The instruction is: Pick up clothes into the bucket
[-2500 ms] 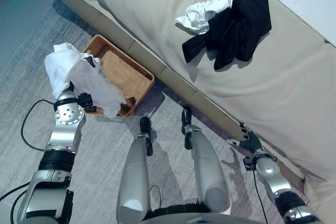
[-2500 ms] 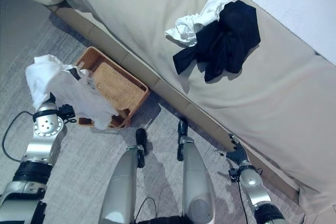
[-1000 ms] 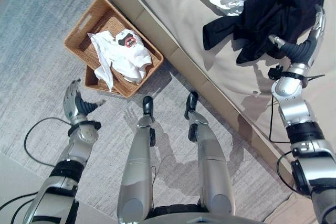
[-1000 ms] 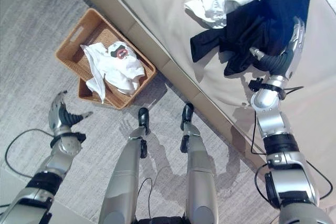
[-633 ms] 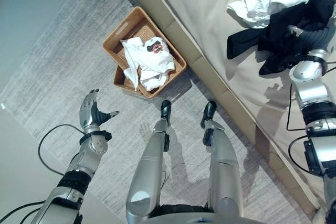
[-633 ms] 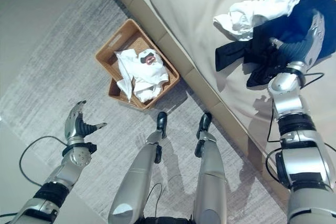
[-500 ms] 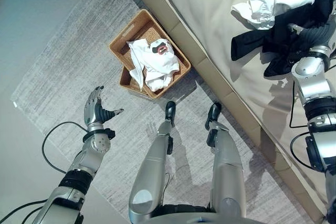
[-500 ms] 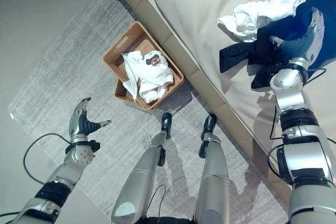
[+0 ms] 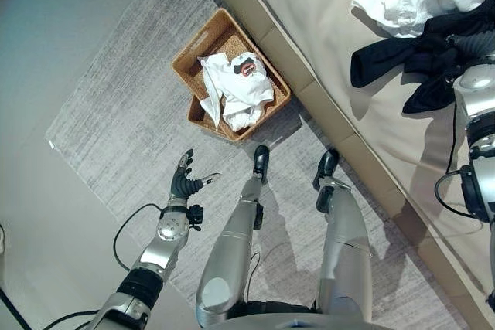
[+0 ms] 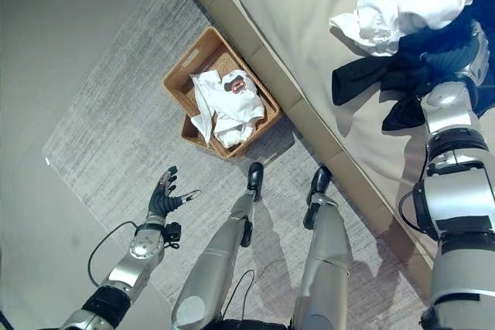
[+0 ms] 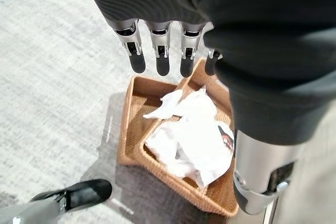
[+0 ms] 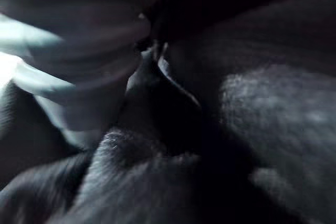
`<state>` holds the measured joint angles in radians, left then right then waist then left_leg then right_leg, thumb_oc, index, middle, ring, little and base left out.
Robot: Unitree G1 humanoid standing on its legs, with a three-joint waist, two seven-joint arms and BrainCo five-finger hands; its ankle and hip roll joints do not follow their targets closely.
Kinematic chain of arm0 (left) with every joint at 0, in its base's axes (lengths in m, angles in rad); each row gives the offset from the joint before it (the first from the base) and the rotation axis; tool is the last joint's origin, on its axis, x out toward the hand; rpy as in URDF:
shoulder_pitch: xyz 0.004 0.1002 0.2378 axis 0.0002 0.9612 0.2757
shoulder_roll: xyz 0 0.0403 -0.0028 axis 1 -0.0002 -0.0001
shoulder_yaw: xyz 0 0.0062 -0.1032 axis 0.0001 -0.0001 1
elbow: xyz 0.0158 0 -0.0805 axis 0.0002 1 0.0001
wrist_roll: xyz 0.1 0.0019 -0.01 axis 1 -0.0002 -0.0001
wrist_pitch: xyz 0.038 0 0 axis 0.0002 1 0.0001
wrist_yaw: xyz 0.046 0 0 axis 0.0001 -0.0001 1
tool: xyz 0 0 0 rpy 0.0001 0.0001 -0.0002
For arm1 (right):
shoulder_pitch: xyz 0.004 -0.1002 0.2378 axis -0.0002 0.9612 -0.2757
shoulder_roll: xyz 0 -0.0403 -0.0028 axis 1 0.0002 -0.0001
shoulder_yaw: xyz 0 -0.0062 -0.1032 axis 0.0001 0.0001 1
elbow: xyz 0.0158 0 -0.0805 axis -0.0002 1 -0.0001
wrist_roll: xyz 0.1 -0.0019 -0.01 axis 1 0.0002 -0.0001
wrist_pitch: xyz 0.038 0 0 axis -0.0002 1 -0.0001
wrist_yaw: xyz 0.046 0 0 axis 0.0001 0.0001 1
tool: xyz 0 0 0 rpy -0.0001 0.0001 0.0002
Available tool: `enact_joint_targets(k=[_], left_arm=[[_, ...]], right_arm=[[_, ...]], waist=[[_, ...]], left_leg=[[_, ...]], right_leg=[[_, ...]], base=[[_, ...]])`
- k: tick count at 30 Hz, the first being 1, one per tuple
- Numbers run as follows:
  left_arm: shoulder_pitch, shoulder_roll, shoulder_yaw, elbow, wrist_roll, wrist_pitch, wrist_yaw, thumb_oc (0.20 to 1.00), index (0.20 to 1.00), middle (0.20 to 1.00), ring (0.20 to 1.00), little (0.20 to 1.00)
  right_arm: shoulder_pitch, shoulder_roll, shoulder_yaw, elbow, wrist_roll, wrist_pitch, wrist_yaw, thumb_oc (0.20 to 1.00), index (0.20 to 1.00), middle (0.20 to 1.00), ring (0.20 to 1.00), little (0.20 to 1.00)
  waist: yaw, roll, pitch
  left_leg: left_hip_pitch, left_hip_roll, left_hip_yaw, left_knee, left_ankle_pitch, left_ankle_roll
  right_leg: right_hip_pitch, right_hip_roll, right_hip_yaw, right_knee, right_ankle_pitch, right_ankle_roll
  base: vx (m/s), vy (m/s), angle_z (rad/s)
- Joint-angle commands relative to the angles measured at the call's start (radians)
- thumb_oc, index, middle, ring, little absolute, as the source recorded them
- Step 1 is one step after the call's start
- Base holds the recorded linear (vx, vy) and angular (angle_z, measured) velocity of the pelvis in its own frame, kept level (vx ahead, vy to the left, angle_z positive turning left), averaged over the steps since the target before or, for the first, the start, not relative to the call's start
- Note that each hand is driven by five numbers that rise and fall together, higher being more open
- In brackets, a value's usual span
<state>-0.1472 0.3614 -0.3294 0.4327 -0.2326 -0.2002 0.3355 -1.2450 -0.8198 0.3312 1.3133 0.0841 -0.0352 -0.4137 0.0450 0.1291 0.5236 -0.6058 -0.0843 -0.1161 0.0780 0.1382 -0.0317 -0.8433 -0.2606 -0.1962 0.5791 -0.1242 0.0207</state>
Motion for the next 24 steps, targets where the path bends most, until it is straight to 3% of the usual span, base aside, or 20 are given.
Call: enact_joint_targets(k=[1, 8, 9, 13, 14, 17, 19, 22, 24], left_arm=[[0.006, -0.008, -0.003, -0.020, -0.033, -0.002, -0.021, 1.000, 1.000, 1.000, 1.000, 1.000], [-0.029, 0.010, 0.004, -0.073, -0.029, -0.017, -0.003, 1.000, 1.000, 1.000, 1.000, 1.000], [-0.039, 0.022, 0.019, -0.095, -0.029, -0.030, 0.000, 1.000, 1.000, 1.000, 1.000, 1.000], [-0.040, 0.040, 0.075, -0.153, -0.050, -0.059, 0.015, 1.000, 1.000, 1.000, 1.000, 1.000], [-0.039, 0.042, 0.074, -0.153, -0.050, -0.058, 0.014, 1.000, 1.000, 1.000, 1.000, 1.000], [-0.060, 0.068, 0.127, -0.255, -0.091, -0.102, 0.033, 1.000, 1.000, 1.000, 1.000, 1.000], [-0.069, 0.086, 0.141, -0.296, -0.077, -0.109, 0.048, 1.000, 1.000, 1.000, 1.000, 1.000], [-0.133, 0.147, 0.215, -0.443, 0.020, -0.132, 0.112, 1.000, 1.000, 1.000, 1.000, 1.000], [-0.162, 0.160, 0.222, -0.485, 0.028, -0.143, 0.118, 1.000, 1.000, 1.000, 1.000, 1.000]], right_arm=[[0.035, -0.048, 0.083, 0.111, 0.000, 0.063, 0.077, 0.200, 0.200, 0.200, 0.200, 0.200], [-0.005, -0.083, 0.104, 0.027, -0.018, 0.041, 0.025, 0.200, 0.200, 0.200, 0.200, 0.200], [-0.023, -0.107, 0.114, -0.070, -0.006, 0.015, 0.001, 0.200, 0.200, 0.200, 0.200, 0.200], [-0.034, -0.212, 0.129, -0.428, -0.063, -0.009, -0.076, 0.200, 0.200, 0.200, 0.200, 0.200], [-0.028, -0.213, 0.124, -0.433, -0.065, -0.006, -0.077, 0.200, 0.200, 0.200, 0.200, 0.200], [0.022, -0.287, 0.017, -0.654, -0.062, -0.039, -0.164, 0.200, 0.200, 0.200, 0.200, 0.200], [0.043, -0.290, -0.029, -0.702, -0.085, -0.038, -0.203, 0.200, 0.200, 0.200, 0.200, 0.200], [0.146, -0.325, -0.185, -0.952, -0.273, -0.018, -0.319, 0.200, 0.200, 0.200, 0.200, 0.200], [0.178, -0.311, -0.229, -1.005, -0.308, -0.020, -0.342, 0.200, 0.200, 0.200, 0.200, 0.200]], waist=[[-0.016, 0.051, -0.004], [-0.033, 0.035, -0.004], [-0.039, 0.023, -0.004], [-0.067, -0.020, -0.004], [-0.065, -0.021, -0.004], [-0.088, -0.049, -0.004], [-0.088, -0.056, -0.004], [-0.111, -0.073, -0.004], [-0.116, -0.074, -0.004]], left_leg=[[0.021, 0.010, -0.035, 0.028, -0.057, -0.015], [0.033, 0.007, -0.025, 0.050, -0.072, -0.013], [0.024, 0.011, -0.016, 0.053, -0.054, -0.010], [0.041, 0.020, 0.007, 0.073, -0.074, -0.011], [0.041, 0.020, 0.008, 0.074, -0.075, -0.011], [0.051, 0.021, 0.024, 0.102, -0.099, -0.008], [0.053, 0.022, 0.028, 0.106, -0.104, -0.007], [0.063, 0.024, 0.038, 0.110, -0.114, -0.003], [0.064, 0.026, 0.041, 0.107, -0.112, -0.002]], right_leg=[[0.089, 0.014, 0.033, -0.012, -0.054, 0.056], [0.117, 0.023, 0.046, -0.039, -0.032, 0.061], [0.115, 0.028, 0.042, -0.064, 0.012, 0.057], [0.141, 0.042, 0.061, -0.095, 0.035, 0.063], [0.141, 0.042, 0.062, -0.096, 0.035, 0.063], [0.160, 0.054, 0.081, -0.116, 0.051, 0.066], [0.167, 0.059, 0.085, -0.125, 0.054, 0.067], [0.185, 0.071, 0.098, -0.156, 0.066, 0.072], [0.190, 0.074, 0.098, -0.166, 0.071, 0.074]], base=[[0.00, 0.000, 0.00], [-0.02, 0.008, 0.00], [-0.12, 0.067, -0.06], [-0.05, 0.046, -0.14], [-0.02, 0.021, -0.17], [-0.04, 0.030, -0.20], [-0.03, 0.010, -0.11], [-0.05, 0.019, -0.22], [-0.05, 0.014, -0.16]])
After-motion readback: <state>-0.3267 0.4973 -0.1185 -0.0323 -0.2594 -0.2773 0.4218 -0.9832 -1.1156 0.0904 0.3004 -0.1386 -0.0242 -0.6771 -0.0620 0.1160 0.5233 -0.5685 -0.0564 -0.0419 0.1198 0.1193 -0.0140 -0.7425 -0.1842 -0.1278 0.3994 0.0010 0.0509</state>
